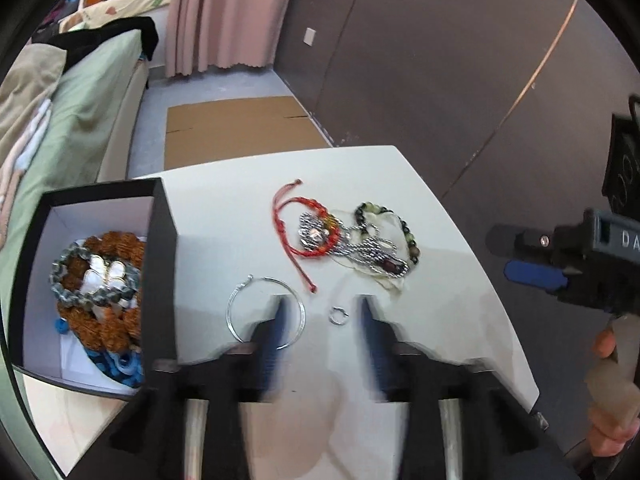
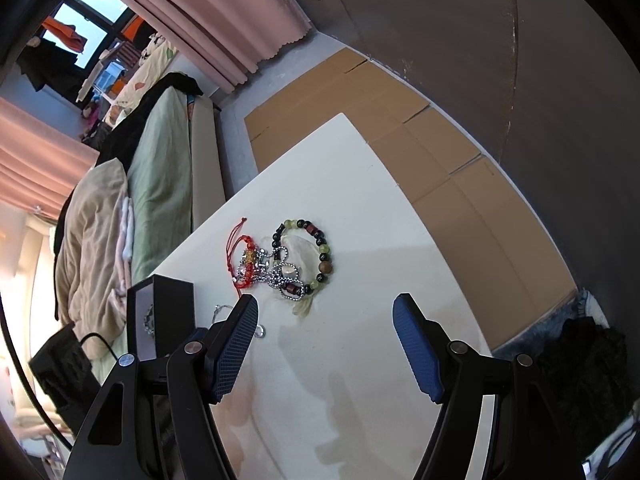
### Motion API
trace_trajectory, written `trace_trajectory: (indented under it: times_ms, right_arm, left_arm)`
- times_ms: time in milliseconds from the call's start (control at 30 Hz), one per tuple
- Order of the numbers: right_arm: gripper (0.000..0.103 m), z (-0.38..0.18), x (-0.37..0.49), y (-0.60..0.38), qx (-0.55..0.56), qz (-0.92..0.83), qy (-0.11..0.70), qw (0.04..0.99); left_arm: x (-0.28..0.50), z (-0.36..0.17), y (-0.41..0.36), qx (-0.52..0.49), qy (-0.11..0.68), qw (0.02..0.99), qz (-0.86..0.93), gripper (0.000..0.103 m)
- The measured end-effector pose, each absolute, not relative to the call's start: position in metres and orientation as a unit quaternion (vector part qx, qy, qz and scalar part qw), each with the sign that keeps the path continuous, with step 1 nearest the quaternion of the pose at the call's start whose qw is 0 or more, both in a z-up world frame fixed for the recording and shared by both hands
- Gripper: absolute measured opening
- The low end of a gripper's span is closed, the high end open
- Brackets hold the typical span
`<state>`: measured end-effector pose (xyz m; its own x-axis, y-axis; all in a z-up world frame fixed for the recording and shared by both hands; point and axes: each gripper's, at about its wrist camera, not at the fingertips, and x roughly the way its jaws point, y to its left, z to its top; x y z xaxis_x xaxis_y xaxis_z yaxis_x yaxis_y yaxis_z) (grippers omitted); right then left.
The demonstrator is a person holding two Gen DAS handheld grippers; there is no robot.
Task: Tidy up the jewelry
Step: 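Close the left gripper on the small silver ring, then grasp the green-black bead bracelet with the right gripper while the left holds the ring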
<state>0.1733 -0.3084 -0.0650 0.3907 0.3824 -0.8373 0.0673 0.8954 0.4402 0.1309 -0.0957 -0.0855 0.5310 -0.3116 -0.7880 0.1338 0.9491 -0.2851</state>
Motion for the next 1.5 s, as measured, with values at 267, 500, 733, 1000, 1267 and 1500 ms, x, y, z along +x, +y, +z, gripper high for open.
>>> trace_trajectory:
  times_ms: [267,500,733,1000,1267,1500]
  right_arm:
    - [0.071,-0.062,0.175,-0.316,0.218,0.093,0.539,0.809]
    - [0.071,-0.062,0.177,-0.324,0.227,0.088,0.536,0.808]
    - [0.071,-0.063,0.18,-0.324,0.226,0.088,0.538,0.807]
    - [0.071,-0.065,0.177,-0.319,0.215,0.091,0.543,0.807]
    - [0.071,-0.072,0.179,-0.309,0.199,0.088,0.551,0.806]
    - [0.07,-0.076,0.187,-0.293,0.182,0.097,0.545,0.813]
  left_arm:
    - [0.13,-0.088,-0.108,-0.081,0.453,0.877,-0.14,0.062]
    - [0.134,-0.1,-0.125,-0.052,0.465,0.87,-0.157,0.037]
    - [0.137,-0.113,-0.134,-0.01,0.479,0.867,-0.139,0.016]
    - [0.132,-0.101,-0.118,-0.034,0.463,0.875,-0.136,0.013]
    - [0.127,-0.082,-0.084,-0.075,0.443,0.886,-0.111,0.013]
    - [0.129,-0.067,-0.061,-0.107,0.426,0.893,-0.099,0.013]
